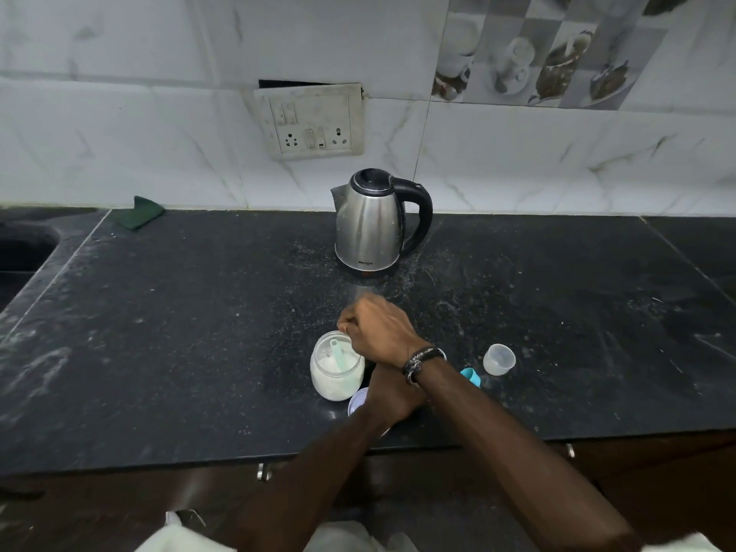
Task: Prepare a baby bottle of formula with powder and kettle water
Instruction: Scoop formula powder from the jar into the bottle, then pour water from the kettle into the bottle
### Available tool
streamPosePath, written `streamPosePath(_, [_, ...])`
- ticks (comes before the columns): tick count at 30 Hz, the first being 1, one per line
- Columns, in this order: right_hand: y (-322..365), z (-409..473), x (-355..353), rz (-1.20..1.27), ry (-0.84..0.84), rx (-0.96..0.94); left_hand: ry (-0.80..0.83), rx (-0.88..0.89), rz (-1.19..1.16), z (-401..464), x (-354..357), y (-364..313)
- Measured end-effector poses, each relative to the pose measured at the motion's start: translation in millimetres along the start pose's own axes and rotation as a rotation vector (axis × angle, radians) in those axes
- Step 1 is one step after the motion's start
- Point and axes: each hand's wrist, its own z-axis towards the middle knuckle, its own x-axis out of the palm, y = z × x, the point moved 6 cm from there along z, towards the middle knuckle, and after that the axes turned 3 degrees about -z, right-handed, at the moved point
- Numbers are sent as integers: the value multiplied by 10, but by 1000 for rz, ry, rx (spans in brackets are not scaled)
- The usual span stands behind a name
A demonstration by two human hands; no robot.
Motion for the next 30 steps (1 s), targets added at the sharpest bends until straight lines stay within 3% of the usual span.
streamPosePath(4, [-145, 61, -176, 106, -103, 35, -5, 5, -11, 6, -36, -115])
streamPosePath(19, [-1493, 848, -522, 794, -481, 544, -4, -2, 55, 9, -144, -216])
streamPosePath(24, [-1799, 1096, -699, 754, -594, 665, 6, -18, 51, 15, -127, -197])
streamPosePath(30, [-1727, 1335, -1081, 522, -730, 645, 9, -22, 58, 18, -124, -175])
